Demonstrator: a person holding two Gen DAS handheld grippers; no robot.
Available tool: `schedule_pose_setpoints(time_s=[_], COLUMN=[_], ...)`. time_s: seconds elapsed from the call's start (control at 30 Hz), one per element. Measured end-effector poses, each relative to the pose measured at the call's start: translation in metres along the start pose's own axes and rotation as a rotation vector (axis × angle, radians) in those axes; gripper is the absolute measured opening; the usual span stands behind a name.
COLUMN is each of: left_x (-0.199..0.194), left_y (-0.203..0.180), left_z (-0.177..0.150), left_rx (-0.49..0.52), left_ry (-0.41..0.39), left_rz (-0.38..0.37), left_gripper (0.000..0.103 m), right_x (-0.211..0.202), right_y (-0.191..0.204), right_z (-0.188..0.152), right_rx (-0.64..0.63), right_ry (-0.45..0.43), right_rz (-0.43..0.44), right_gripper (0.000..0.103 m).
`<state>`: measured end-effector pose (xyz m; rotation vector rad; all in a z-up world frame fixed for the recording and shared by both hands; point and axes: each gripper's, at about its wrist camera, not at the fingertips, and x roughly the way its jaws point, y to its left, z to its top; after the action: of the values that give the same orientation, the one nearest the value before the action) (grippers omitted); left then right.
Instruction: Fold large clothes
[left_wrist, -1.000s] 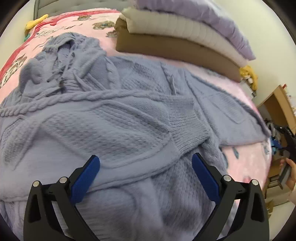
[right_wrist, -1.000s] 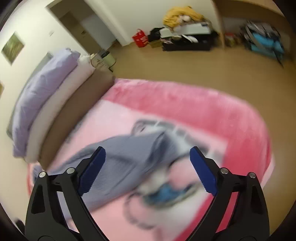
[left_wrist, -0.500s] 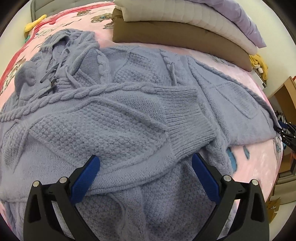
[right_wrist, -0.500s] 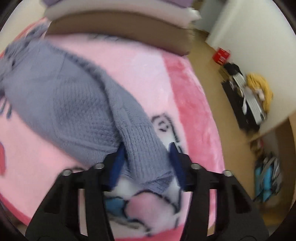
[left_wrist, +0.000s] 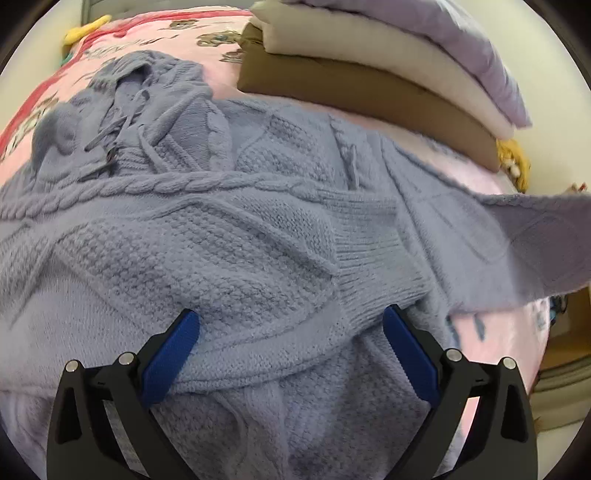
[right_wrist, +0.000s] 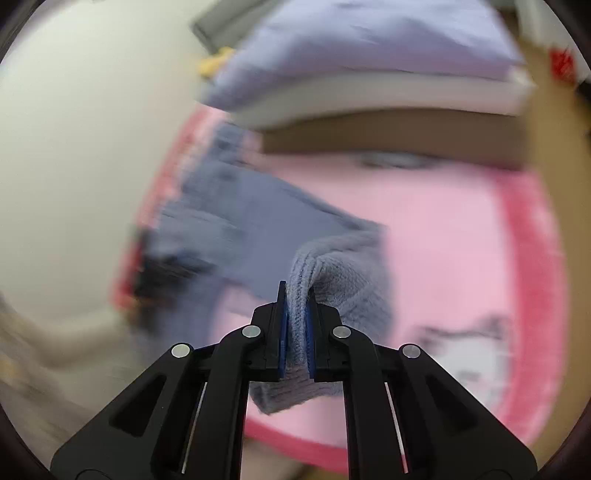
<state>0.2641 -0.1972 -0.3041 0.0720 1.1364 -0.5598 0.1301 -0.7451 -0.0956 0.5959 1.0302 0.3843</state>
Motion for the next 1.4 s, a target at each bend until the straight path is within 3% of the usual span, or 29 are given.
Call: schedule_pose_setpoints(time_s=[0.23,0.43,0.5,0.67,0.73,0.83,0.97,1.0,1.07,1.17,1.3,1.37,1.4], left_x=[-0.046,-0.095,-0.109,-0.131,-0.135,-0.141,-0.141,-0.141,-0.142,-0.142,-0.151,-0.155,-0.152], left_y=[0.024,0.069,0.095,0.164,0.188,0.219,0.243,0.245,0.25,0.253,0.247,0.243,0.241], left_z=[-0.01,-0.034,-0.045,-0.068,-0.071,-0.077,-0.071,-0.07,-0.065,-0.054,-0.033,-0.018,-0.008], left_rx=[-0.105,-0.1,-0.11,-0.166,-0.198,-0.216,-0.157,-0.137,-0.094,-0.042,0.037,0.071,0.09], left_ry=[-0.057,-0.073,-0.069,-0.04,-0.034,-0.023,0.001,0.005,0.017,0.024,-0.018,-0.056,-0.062], left_rz=[-0.149,-0.112,-0.092,-0.058,-0.064,-0.083,-0.111,-0.115,-0.141,-0.165,-0.185,-0.229,-0.245], left_gripper=[0.098,0.098,0.098,0.098,0.098,0.098,0.098,0.098,0.098,0.098,0.098,0.098,0.098], right_x=[0.113,0.219,0.253,0.364,0.403,0.467,0.518,0.525,0.542,0.538,0.482,0.428,0.399], right_y=[0.105,0.208,0.24,0.297,0.317,0.322,0.305,0.302,0.297,0.305,0.322,0.317,0.312], right_z=[0.071,0.11,0.115,0.102,0.094,0.071,0.053,0.05,0.045,0.042,0.041,0.033,0.025], right_rx=[-0.019,-0.097,-0.147,-0.133,-0.162,-0.115,-0.024,-0.006,0.034,0.009,-0.113,-0.187,-0.242], right_ry=[0.052,0.125,0.156,0.329,0.4,0.51,0.529,0.529,0.556,0.529,0.399,0.247,0.168], right_rz=[0.37,0.534,0.524,0.514,0.447,0.347,0.264,0.247,0.211,0.247,0.29,0.217,0.131], right_gripper=[0.008,0.008,0.008,0.008,0.008,0.01,0.013,0.017,0.047,0.066,0.076,0.079,0.079])
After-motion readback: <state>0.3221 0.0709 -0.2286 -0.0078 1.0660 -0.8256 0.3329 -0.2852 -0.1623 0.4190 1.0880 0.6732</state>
